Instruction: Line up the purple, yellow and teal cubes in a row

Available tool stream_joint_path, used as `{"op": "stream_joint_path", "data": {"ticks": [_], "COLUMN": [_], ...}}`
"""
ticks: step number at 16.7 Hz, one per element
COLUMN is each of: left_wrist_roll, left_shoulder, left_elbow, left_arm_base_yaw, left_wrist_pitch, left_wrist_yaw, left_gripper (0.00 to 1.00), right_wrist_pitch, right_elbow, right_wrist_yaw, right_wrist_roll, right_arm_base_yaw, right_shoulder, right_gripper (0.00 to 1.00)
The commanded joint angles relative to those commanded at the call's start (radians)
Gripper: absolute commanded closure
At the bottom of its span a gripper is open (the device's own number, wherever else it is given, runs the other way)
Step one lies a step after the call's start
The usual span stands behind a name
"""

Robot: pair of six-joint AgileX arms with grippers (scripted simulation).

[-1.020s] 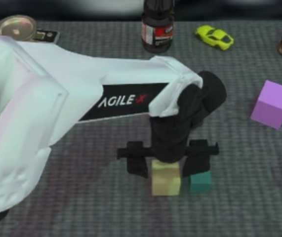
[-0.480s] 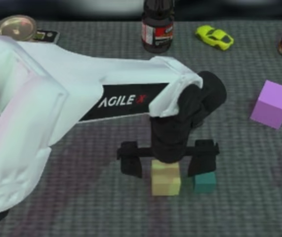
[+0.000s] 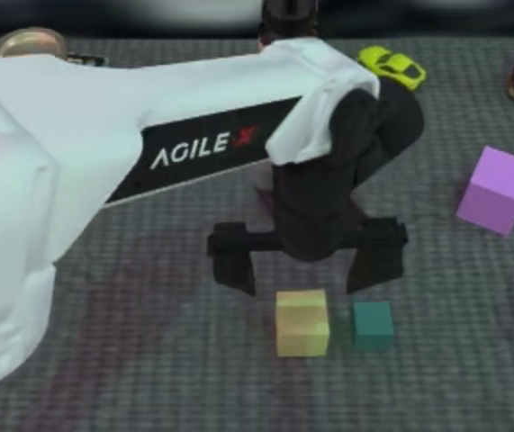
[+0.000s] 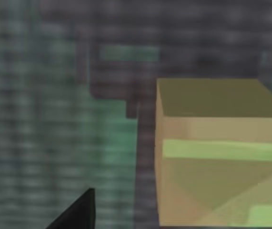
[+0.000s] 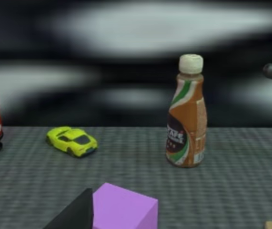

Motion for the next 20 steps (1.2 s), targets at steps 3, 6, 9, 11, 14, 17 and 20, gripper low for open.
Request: {"op": "stream_joint_path", "data": {"ticks": [3, 6, 9, 11, 14, 17, 20], "left_wrist_roll": [-0.001, -0.001, 0.006, 0.025, 0.078, 0.16, 0.266], "left_shoulder": [-0.013, -0.009, -0.04, -0.112, -0.291, -0.532, -0.813], "left_elbow": [0.025, 0.023, -0.004, -0.067, -0.222, -0.432, -0.676], "left_arm_base_yaw": [0.004, -0.001, 0.015, 0.052, 0.136, 0.241, 0.359], "left_wrist_pitch": [-0.034, -0.031, -0.01, 0.037, 0.14, 0.272, 0.422], "left_wrist_yaw": [-0.002, -0.001, -0.002, -0.003, -0.005, -0.006, -0.006], "left_gripper": [0.0, 0.0, 0.0, 0.0, 0.0, 0.0, 0.0], "right_wrist_pitch": [0.0, 0.0, -0.022, -0.071, -0.188, -0.349, -0.532], "right_elbow": [0.0, 0.0, 0.03, 0.1, 0.278, 0.533, 0.817], "right_wrist_yaw": [0.0, 0.0, -0.002, -0.004, -0.005, -0.003, 0.0], "right_wrist_roll": [0.0, 0.0, -0.017, -0.054, -0.142, -0.261, -0.394], "right_arm_base_yaw": [0.0, 0.0, 0.004, 0.01, 0.021, 0.034, 0.048], "right_shoulder": [0.0, 0.0, 0.03, 0.1, 0.28, 0.558, 0.901], "right_gripper": [0.0, 0.0, 0.0, 0.0, 0.0, 0.0, 0.0]}}
